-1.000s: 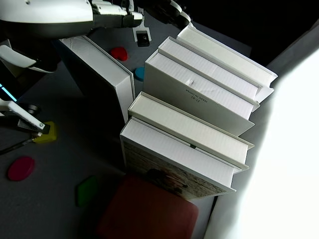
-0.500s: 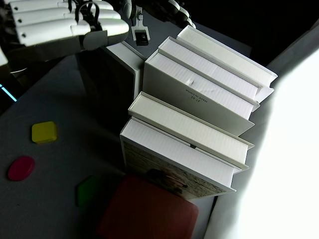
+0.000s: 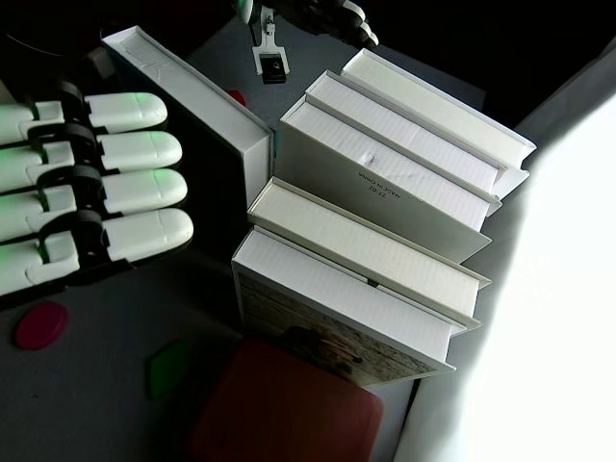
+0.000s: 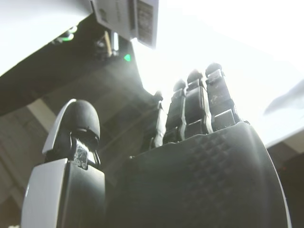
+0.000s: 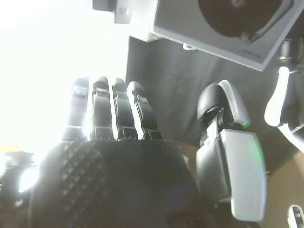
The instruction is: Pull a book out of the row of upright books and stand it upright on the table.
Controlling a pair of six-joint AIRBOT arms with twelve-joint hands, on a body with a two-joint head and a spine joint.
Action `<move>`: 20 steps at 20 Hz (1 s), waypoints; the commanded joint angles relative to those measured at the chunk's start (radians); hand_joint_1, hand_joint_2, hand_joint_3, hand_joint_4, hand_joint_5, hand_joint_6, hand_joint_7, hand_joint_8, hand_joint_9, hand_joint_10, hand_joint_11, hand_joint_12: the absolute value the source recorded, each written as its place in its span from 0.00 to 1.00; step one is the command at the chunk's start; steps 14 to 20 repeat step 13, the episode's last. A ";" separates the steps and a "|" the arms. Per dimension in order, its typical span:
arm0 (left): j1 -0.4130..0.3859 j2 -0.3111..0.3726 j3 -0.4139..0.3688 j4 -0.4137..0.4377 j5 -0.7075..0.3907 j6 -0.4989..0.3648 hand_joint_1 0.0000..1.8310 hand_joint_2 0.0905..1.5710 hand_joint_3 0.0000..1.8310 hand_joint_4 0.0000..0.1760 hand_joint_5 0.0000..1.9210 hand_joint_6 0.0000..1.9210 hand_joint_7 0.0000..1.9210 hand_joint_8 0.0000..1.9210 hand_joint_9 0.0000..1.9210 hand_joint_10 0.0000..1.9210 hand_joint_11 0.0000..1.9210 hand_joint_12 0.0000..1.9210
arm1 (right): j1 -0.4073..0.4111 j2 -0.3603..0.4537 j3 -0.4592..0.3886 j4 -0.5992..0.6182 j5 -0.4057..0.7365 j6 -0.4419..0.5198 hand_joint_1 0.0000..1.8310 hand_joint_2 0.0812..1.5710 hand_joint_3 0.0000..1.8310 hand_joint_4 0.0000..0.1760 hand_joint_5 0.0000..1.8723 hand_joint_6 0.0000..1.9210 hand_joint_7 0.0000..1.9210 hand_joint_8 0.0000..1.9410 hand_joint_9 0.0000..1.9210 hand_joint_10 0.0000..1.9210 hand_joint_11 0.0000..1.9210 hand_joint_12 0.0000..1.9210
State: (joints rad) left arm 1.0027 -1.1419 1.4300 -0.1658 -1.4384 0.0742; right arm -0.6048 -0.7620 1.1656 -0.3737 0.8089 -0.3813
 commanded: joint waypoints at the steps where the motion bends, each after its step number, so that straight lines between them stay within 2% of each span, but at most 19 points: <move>1: -0.002 0.003 -0.004 -0.019 -0.126 -0.006 0.12 0.86 0.00 0.49 0.00 0.00 0.00 0.00 0.00 0.00 0.00 0.00 | -0.008 0.006 -0.003 0.083 0.159 -0.009 0.00 0.85 0.01 0.00 0.00 0.00 0.00 0.00 0.00 0.00 0.00 0.00; 3: 0.002 0.003 -0.005 -0.022 -0.134 -0.006 0.09 0.88 0.01 0.57 0.00 0.00 0.00 0.00 0.00 0.00 0.00 0.00 | -0.056 0.006 -0.012 0.137 0.206 -0.030 0.00 0.86 0.01 0.00 0.00 0.00 0.00 0.00 0.00 0.00 0.00 0.00; 4: 0.006 0.003 -0.007 -0.028 -0.143 -0.006 0.08 0.88 0.00 0.65 0.00 0.00 0.00 0.00 0.00 0.00 0.00 0.00 | -0.089 0.005 -0.016 0.175 0.242 -0.041 0.00 0.87 0.02 0.00 0.00 0.00 0.00 0.00 0.00 0.00 0.00 0.00; 5: 0.008 0.003 -0.008 -0.031 -0.149 -0.009 0.08 0.88 0.00 0.65 0.00 0.00 0.00 0.00 0.00 0.00 0.00 0.00 | -0.117 0.003 -0.017 0.203 0.274 -0.044 0.00 0.87 0.02 0.00 0.00 0.00 0.00 0.00 0.00 0.00 0.00 0.00; 6: 0.010 0.002 -0.009 -0.032 -0.156 -0.010 0.07 0.87 0.00 0.70 0.00 0.00 0.00 0.00 0.00 0.00 0.00 0.00 | -0.158 0.003 -0.021 0.245 0.331 -0.045 0.00 0.88 0.02 0.00 0.00 0.00 0.00 0.00 0.00 0.00 0.00 0.00; 7: 0.010 0.002 -0.011 -0.032 -0.164 -0.010 0.03 0.86 0.00 0.87 0.00 0.00 0.00 0.00 0.00 0.00 0.00 0.00 | -0.202 0.005 -0.028 0.286 0.389 -0.047 0.00 0.89 0.02 0.00 0.00 0.00 0.00 0.00 0.00 0.00 0.00 0.00; 8: 0.010 0.003 -0.013 -0.032 -0.170 -0.009 0.03 0.86 0.00 0.87 0.00 0.00 0.00 0.00 0.00 0.00 0.00 0.00 | -0.225 0.007 -0.032 0.307 0.420 -0.050 0.00 0.89 0.02 0.00 0.00 0.00 0.00 0.00 0.00 0.00 0.00 0.00; 9: 0.009 0.003 -0.015 -0.031 -0.180 -0.009 0.02 0.85 0.00 0.93 0.00 0.00 0.00 0.00 0.00 0.00 0.00 0.00 | -0.254 0.009 -0.046 0.342 0.472 -0.062 0.00 0.89 0.01 0.00 0.00 0.00 0.00 0.00 0.00 0.00 0.00 0.00; 10: 0.009 0.004 -0.017 -0.030 -0.185 -0.009 0.03 0.85 0.00 0.84 0.00 0.00 0.00 0.00 0.00 0.00 0.00 0.00 | -0.276 0.017 -0.057 0.360 0.500 -0.072 0.00 0.89 0.01 0.00 0.00 0.00 0.00 0.00 0.00 0.00 0.00 0.00; 11: 0.010 0.007 -0.021 -0.030 -0.198 -0.009 0.04 0.86 0.00 0.78 0.00 0.00 0.00 0.00 0.00 0.00 0.00 0.00 | -0.298 0.021 -0.067 0.377 0.532 -0.080 0.00 0.89 0.01 0.00 0.00 0.00 0.00 0.00 0.00 0.00 0.00 0.00; 12: 0.011 0.010 -0.024 -0.030 -0.205 -0.009 0.04 0.86 0.00 0.78 0.00 0.00 0.00 0.00 0.00 0.00 0.00 0.00 | -0.308 0.022 -0.071 0.385 0.550 -0.083 0.00 0.89 0.01 0.00 0.00 0.00 0.00 0.00 0.00 0.00 0.00 0.00; 13: 0.012 0.012 -0.027 -0.030 -0.215 -0.009 0.03 0.86 0.00 0.70 0.00 0.00 0.00 0.00 0.00 0.00 0.00 0.00 | -0.319 0.022 -0.075 0.392 0.567 -0.084 0.00 0.90 0.01 0.00 0.00 0.00 0.00 0.00 0.00 0.00 0.00 0.00; 20: 0.012 0.012 -0.027 -0.030 -0.215 -0.009 0.03 0.86 0.00 0.70 0.00 0.00 0.00 0.00 0.00 0.00 0.00 0.00 | -0.319 0.022 -0.075 0.392 0.567 -0.084 0.00 0.90 0.01 0.00 0.00 0.00 0.00 0.00 0.00 0.00 0.00 0.00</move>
